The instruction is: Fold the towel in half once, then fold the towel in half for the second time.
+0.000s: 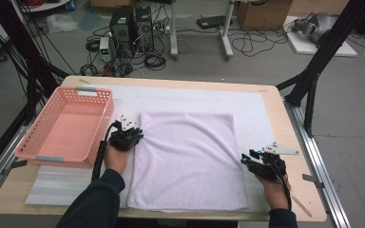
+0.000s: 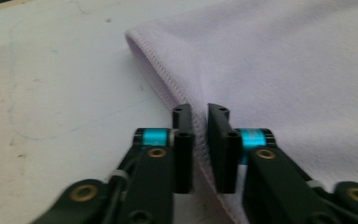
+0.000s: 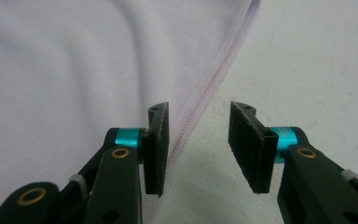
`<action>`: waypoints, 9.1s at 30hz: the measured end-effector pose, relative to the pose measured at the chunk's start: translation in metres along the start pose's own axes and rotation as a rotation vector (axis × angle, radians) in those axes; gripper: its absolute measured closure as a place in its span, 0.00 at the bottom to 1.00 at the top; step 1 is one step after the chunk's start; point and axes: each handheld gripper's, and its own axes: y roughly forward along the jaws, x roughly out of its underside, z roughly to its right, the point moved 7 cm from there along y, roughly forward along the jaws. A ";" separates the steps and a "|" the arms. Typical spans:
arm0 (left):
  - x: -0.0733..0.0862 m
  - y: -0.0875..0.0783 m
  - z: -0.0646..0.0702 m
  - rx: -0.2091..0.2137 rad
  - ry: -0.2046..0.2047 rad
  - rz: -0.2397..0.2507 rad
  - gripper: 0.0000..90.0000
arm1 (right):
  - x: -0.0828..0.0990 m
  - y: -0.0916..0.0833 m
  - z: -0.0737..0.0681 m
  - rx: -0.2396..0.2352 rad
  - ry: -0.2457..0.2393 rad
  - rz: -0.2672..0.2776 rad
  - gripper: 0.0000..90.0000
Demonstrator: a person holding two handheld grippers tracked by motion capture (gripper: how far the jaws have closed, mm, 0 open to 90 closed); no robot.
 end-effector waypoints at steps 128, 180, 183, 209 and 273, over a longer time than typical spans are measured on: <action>-0.050 0.020 -0.024 0.243 -0.216 0.088 0.26 | -0.053 0.046 0.040 -0.017 -0.018 -0.003 0.23; -0.055 -0.003 -0.005 0.345 -0.186 0.104 0.94 | -0.081 0.065 0.022 -0.119 0.007 0.048 0.94; -0.046 -0.014 0.000 0.361 -0.175 0.106 0.94 | -0.072 0.055 0.015 -0.136 0.006 0.055 0.94; 0.010 -0.049 0.007 0.357 -0.158 0.125 0.44 | -0.023 0.015 0.013 -0.057 0.086 0.071 0.48; 0.024 -0.102 0.050 0.495 -0.063 0.189 0.95 | -0.008 -0.030 -0.033 -0.201 -0.056 0.165 0.91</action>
